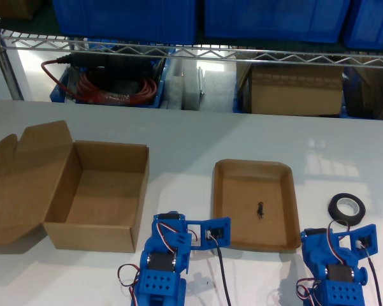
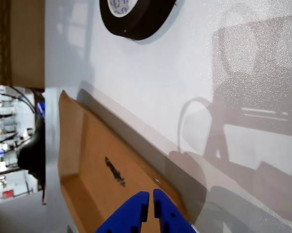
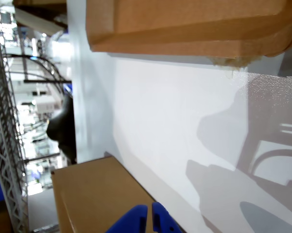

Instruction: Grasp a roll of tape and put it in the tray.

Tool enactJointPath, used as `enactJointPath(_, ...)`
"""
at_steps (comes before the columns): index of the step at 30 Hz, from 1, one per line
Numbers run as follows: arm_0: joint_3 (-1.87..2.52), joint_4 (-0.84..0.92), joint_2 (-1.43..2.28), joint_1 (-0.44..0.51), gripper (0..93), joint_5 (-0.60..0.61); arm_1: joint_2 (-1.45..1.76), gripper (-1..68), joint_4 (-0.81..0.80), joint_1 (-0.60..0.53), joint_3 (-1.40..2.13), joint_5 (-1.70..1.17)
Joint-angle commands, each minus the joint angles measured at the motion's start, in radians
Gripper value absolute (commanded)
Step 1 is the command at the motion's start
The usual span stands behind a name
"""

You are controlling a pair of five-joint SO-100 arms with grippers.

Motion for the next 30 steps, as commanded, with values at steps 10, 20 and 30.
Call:
enactJointPath(10,0.032,-0.012,0.011,-0.009,0.2,0.002,0.008,0.0,0.002,-0.005,0.000,0.006)
enactJointPath(20,0.032,-0.012,0.011,-0.009,0.2,0.002,0.008,0.0,0.023,-0.003,-0.008,0.009)
enactJointPath(30,0.032,-0.012,0.011,-0.009,0.2,0.002,-0.207,26.7,-0.083,0.046,-0.075,0.032)
